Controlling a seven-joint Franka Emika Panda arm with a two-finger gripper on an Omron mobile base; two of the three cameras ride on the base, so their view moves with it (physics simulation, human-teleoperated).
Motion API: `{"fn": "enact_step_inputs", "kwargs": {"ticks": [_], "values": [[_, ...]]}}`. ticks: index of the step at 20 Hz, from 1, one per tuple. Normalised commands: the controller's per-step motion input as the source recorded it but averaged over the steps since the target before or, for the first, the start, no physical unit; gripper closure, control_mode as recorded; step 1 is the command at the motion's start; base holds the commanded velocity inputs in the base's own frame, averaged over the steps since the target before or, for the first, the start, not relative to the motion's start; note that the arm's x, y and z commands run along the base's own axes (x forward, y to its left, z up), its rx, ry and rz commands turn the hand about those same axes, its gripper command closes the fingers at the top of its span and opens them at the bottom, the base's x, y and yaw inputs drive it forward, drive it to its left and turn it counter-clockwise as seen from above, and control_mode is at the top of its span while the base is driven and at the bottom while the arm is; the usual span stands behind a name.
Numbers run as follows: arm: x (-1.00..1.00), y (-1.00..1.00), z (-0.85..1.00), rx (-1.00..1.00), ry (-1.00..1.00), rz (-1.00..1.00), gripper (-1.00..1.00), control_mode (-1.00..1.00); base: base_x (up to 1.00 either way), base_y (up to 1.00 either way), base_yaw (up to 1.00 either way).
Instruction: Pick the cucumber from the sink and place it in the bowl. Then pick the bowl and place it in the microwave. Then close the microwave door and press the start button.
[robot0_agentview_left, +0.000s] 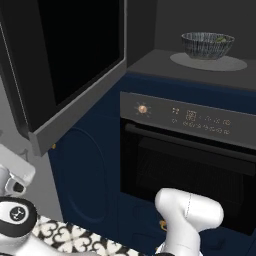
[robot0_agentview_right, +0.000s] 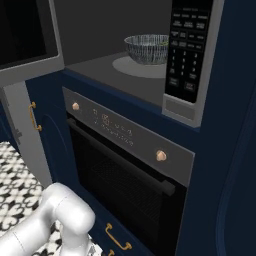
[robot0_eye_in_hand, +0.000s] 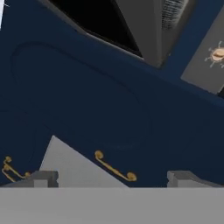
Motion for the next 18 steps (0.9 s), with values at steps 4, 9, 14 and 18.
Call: {"fn": "enact_step_inputs", "kwargs": {"ticks": [4,9,14,18], "values": [[0.00,-0.52,0.09,0.13,-0.11,-0.08,-1.00,-1.00,0.00,0.00,0.00],[0.00,-0.69,0.12,0.16,-0.11,-0.08,-1.00,-1.00,0.00,0.00,0.00],[-0.43,-0.68,0.40,0.15,-0.16,-0.01,-1.00,-1.00,0.00,0.00,0.00],[-0.71,-0.76,0.60,0.16,-0.24,0.00,-1.00,-1.00,0.00,0.00,0.00]]}}
